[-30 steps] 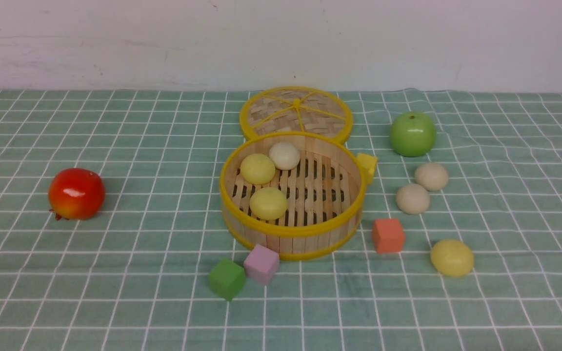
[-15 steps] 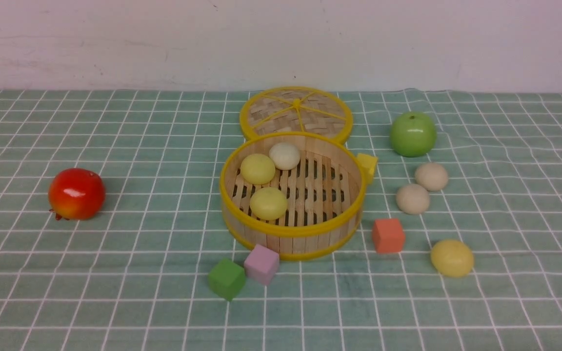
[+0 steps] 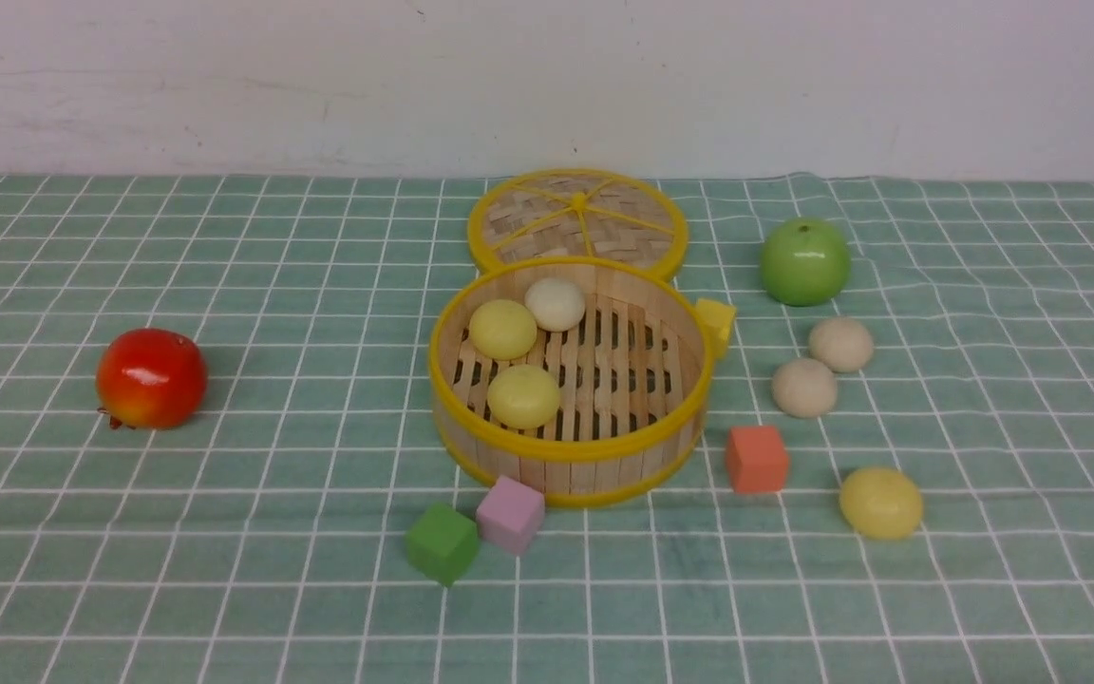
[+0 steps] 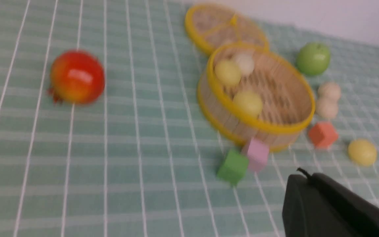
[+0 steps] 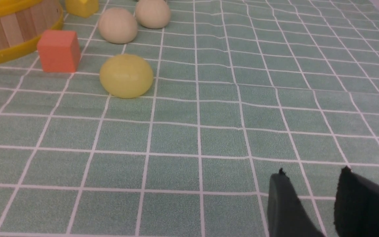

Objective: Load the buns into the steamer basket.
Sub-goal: Use the right arm to grab a steamed stuffed bun

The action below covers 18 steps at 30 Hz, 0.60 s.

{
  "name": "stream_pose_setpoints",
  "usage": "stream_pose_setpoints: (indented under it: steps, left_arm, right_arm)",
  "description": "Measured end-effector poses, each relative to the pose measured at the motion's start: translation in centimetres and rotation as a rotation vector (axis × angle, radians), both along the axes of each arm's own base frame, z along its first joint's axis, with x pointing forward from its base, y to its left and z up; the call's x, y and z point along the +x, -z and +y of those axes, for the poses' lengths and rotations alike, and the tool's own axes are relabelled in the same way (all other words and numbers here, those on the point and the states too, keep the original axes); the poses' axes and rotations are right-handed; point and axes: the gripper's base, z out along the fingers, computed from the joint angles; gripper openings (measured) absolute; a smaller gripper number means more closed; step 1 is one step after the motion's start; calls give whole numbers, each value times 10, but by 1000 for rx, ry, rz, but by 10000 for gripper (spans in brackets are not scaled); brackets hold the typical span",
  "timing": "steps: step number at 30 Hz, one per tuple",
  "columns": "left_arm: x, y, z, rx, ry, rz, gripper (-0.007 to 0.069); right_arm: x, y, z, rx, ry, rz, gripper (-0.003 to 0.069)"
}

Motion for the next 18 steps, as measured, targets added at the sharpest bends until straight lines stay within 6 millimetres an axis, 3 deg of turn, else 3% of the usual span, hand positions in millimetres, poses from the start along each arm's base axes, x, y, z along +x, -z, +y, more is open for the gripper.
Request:
stream_pose_setpoints:
  steps: [3,7,11,12,14,15,16,18]
  left_arm:
    - [-2,14,1,-21,-1,-153,-14]
    - [-5,39,5,-26,-76,-201,-14]
    - [-5,92,12,28,-194,-152,-13]
    - [-5,95,12,31,-194,-148,-13]
    - [-3,130,12,80,-217,-88,-13]
    - [-3,132,12,82,-218,-81,-13]
    - [-1,151,12,101,-220,-28,-12]
    - [0,167,12,105,-225,30,-11]
  right_arm:
    - [0,0,0,0,0,0,239]
    - [0,0,0,0,0,0,239]
    - [0,0,0,0,0,0,239]
    - [0,0,0,0,0,0,239]
    - [0,0,0,0,0,0,239]
    - [0,0,0,0,0,0,239]
    - [0,0,0,0,0,0,239]
    - [0,0,0,0,0,0,239]
